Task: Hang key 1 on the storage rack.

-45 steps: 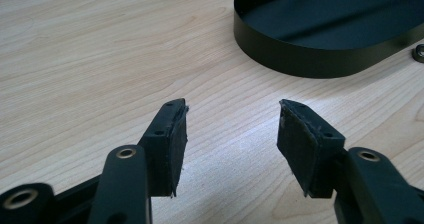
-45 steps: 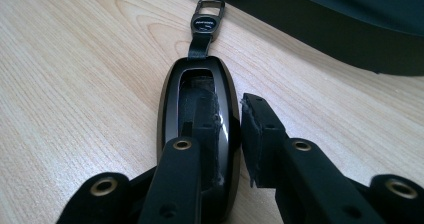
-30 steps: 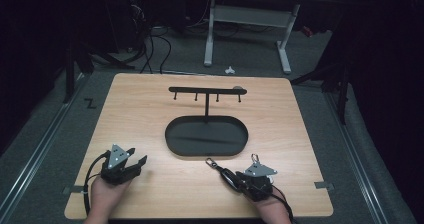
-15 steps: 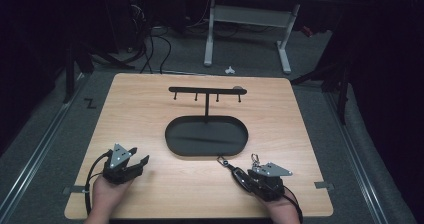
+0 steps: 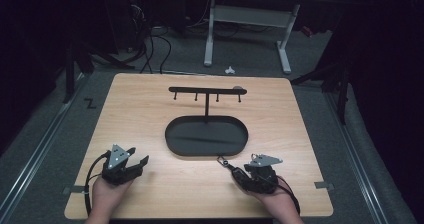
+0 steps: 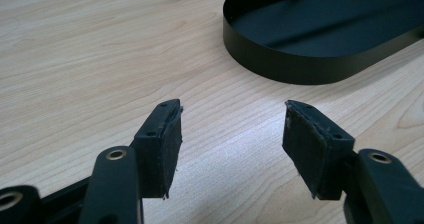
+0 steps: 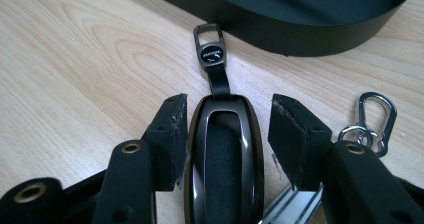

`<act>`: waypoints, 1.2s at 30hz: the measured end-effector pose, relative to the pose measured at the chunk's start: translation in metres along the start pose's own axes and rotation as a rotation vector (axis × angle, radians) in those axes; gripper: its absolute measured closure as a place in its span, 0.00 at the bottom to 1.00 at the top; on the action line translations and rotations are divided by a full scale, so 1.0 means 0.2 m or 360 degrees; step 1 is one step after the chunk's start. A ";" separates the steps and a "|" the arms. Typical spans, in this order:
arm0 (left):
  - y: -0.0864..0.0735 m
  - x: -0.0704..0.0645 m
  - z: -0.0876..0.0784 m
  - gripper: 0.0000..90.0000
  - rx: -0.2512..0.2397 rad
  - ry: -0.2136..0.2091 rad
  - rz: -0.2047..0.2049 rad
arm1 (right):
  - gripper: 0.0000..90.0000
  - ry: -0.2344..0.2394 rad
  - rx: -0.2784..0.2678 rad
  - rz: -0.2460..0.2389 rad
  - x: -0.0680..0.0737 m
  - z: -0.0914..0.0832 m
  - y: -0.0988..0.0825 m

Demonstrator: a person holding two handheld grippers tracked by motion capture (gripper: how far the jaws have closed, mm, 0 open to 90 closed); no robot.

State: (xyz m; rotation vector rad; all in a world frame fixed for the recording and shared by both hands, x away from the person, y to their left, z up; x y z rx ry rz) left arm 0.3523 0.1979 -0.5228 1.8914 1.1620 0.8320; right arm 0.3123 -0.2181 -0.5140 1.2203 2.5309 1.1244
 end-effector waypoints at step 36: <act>0.01 0.00 -0.01 0.50 -0.0073 -0.0066 0.0043 | 0.35 0.0049 0.0782 -0.0132 0.05 0.13 0.35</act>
Point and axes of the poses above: each handheld gripper's, and its own axes: z roughly forward along the jaws, y roughly out of its top, x roughly to its left, the point moved 2 cm from there along z, roughly forward along the jaws, and after that the axes turned 13 degrees about y, right-handed, at the moved point
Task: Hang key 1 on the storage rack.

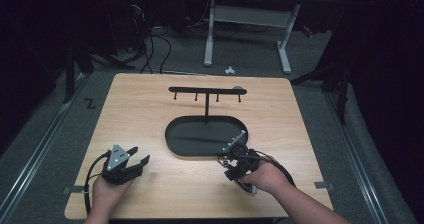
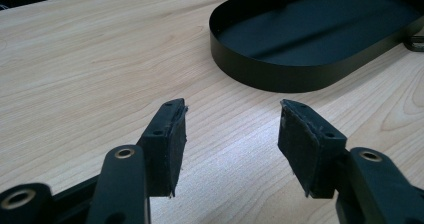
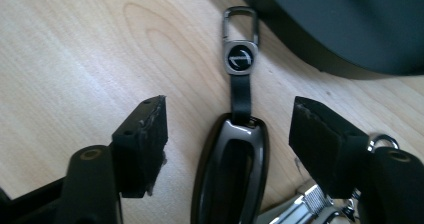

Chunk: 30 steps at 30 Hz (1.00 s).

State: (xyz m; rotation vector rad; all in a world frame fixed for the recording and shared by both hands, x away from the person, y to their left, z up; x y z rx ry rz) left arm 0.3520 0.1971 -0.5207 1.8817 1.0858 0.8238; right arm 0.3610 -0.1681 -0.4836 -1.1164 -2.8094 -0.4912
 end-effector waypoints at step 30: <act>-0.01 0.00 0.01 0.47 0.0017 -0.0020 0.0012 | 0.59 0.0123 0.0259 0.0075 -0.11 0.12 0.11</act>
Point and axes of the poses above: each handheld gripper's, and its own axes: z roughly forward along the jaws, y roughly out of its top, x roughly to its left, the point moved 2 cm from there along z, roughly forward along the jaws, and after that the axes turned 13 degrees about y, right-handed, at the moved point
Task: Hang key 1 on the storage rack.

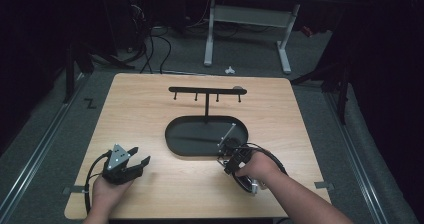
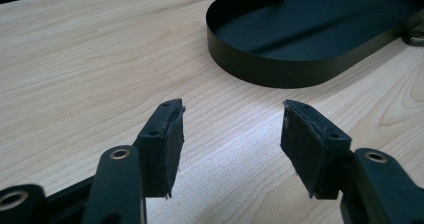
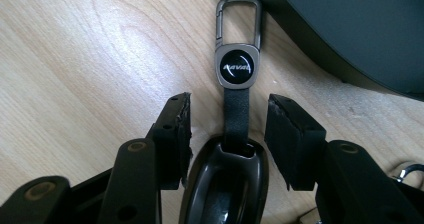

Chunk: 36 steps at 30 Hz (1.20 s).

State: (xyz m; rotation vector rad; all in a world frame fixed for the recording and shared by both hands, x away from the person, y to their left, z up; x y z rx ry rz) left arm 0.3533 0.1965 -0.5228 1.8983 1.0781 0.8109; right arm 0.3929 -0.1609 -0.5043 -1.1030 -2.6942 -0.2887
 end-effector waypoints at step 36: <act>0.00 -0.01 -0.01 0.47 0.0001 -0.0035 0.0013 | 0.90 -0.0055 -0.0014 0.0030 0.03 0.02 0.01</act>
Point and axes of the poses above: each handheld gripper's, and its own axes: z roughly forward along the jaws, y roughly out of its top, x roughly to its left, the point moved 2 cm from there along z, roughly forward along the jaws, and after that the axes turned 13 degrees about y, right-handed, at the moved point
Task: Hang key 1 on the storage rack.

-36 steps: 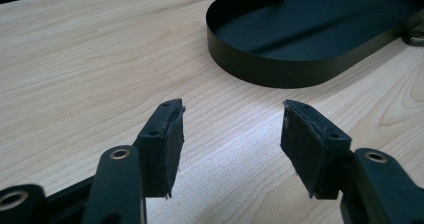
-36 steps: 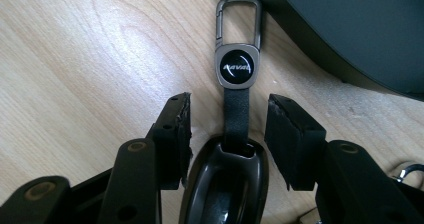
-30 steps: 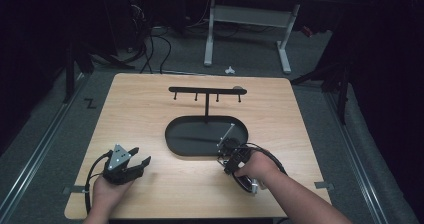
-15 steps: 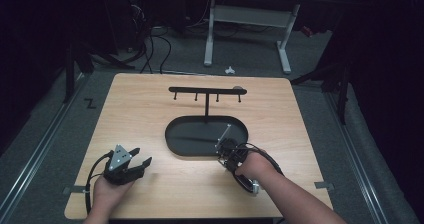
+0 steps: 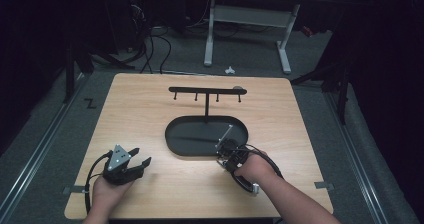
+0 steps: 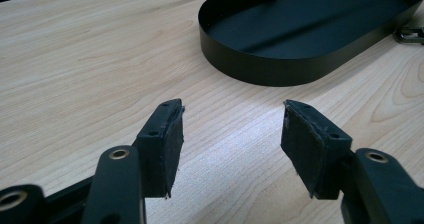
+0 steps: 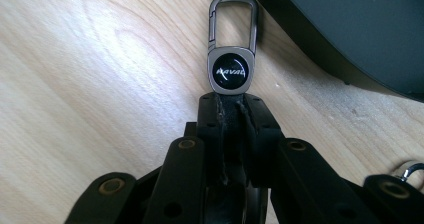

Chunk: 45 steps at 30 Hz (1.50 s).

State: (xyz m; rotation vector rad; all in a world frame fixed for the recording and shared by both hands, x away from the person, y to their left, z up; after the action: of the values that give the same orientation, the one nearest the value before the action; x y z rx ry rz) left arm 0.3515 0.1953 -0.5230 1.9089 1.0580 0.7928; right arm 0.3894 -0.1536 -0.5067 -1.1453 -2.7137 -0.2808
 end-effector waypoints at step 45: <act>0.00 -0.01 0.01 0.47 0.0023 -0.0019 0.0021 | 0.89 0.0005 -0.0334 0.0053 0.02 -0.46 -0.06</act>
State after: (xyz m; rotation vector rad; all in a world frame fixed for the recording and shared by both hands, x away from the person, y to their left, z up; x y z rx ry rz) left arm 0.3514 0.1924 -0.5252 1.9325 1.0476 0.7825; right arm 0.3866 -0.1825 -0.4185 -1.2391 -2.7100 -0.5737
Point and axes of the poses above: each handheld gripper's, and its own axes: z roughly forward along the jaws, y roughly out of its top, x roughly to its left, the point moved 2 cm from there along z, roughly forward along the jaws, and after that the axes turned 13 degrees about y, right-handed, at the moved point
